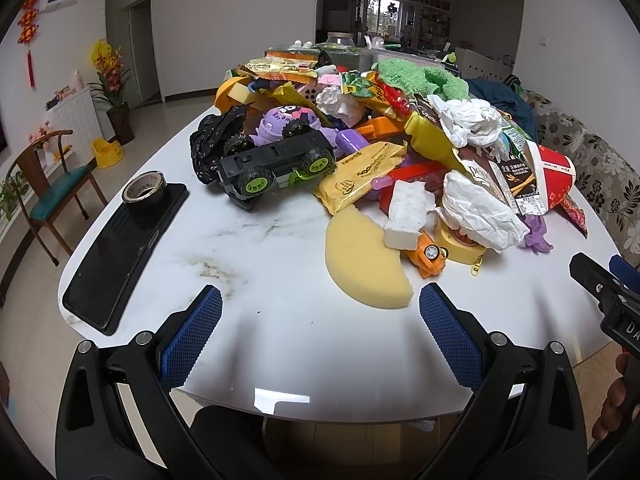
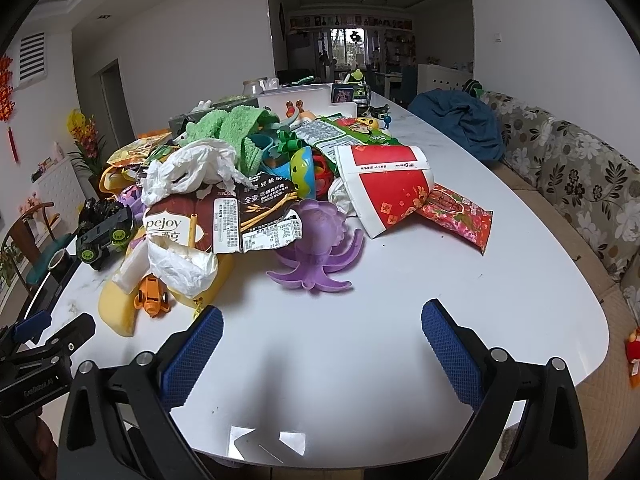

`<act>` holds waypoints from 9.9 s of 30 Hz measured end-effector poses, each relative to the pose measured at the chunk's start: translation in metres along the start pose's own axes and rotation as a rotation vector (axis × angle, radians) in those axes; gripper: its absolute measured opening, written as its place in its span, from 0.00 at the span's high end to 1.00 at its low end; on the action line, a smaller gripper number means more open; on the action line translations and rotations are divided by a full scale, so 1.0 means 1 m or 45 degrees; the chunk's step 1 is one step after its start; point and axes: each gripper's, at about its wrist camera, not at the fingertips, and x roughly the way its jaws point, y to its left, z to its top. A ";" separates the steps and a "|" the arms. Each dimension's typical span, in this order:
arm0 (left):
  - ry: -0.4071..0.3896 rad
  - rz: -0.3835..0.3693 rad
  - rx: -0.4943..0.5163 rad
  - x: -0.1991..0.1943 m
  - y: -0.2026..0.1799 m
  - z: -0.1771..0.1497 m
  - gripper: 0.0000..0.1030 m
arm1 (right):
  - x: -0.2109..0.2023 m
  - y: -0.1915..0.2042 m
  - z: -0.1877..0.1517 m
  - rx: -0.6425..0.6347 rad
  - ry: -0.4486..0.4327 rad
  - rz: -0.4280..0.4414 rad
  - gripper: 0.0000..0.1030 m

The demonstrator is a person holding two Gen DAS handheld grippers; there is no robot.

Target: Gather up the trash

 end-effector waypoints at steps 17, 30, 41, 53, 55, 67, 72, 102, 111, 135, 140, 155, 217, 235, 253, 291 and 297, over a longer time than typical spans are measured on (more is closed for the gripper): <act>0.001 0.006 0.012 -0.001 -0.006 0.001 0.06 | 0.002 -0.006 0.003 -0.032 0.004 -0.005 0.05; -0.014 0.029 0.039 -0.001 -0.015 0.008 0.06 | 0.073 -0.057 0.104 -0.105 -0.016 0.062 0.05; -0.035 0.052 0.073 -0.005 -0.016 0.011 0.06 | 0.120 -0.052 0.114 -0.091 0.068 0.057 0.22; -0.227 -0.158 0.281 -0.004 -0.078 0.033 0.06 | -0.025 -0.065 0.051 -0.072 -0.156 0.250 0.21; -0.268 -0.119 0.346 0.004 -0.093 0.049 0.06 | -0.026 -0.072 0.036 -0.040 -0.131 0.247 0.21; -0.157 -0.264 0.414 0.045 -0.111 0.123 0.87 | -0.009 -0.096 0.007 0.071 -0.069 0.258 0.20; -0.308 -0.326 0.362 -0.019 -0.077 0.118 0.87 | -0.023 -0.075 0.010 0.008 -0.123 0.293 0.20; 0.339 -0.294 0.607 0.019 -0.015 -0.170 0.13 | 0.012 0.018 -0.148 -0.411 0.679 0.666 0.05; 0.059 -0.388 0.437 -0.042 -0.011 -0.091 0.12 | -0.023 0.017 0.010 -0.592 0.061 0.506 0.05; -0.068 -0.461 0.334 -0.017 -0.073 -0.014 0.11 | 0.050 -0.050 0.077 -0.281 0.133 0.723 0.85; -0.141 -0.423 0.331 -0.007 -0.090 0.013 0.11 | 0.027 -0.062 0.066 -0.229 0.067 0.710 0.85; -0.143 -0.415 0.271 0.026 -0.102 0.055 0.66 | -0.004 -0.106 0.025 -0.062 0.038 0.698 0.85; -0.059 -0.427 0.194 -0.039 0.025 -0.036 0.12 | 0.107 0.121 0.030 -0.271 0.222 0.212 0.47; 0.085 -0.167 0.255 0.050 -0.016 0.039 0.58 | 0.056 -0.017 0.004 0.007 0.207 0.321 0.49; -0.029 -0.419 0.501 -0.103 0.005 -0.089 0.58 | -0.052 0.020 -0.074 -0.330 0.340 0.795 0.50; -0.075 -0.299 0.231 -0.037 -0.021 -0.016 0.13 | -0.036 0.011 -0.029 -0.184 0.086 0.476 0.81; -0.019 -0.231 0.155 0.019 -0.057 0.025 0.13 | -0.056 -0.018 -0.061 -0.178 0.121 0.475 0.80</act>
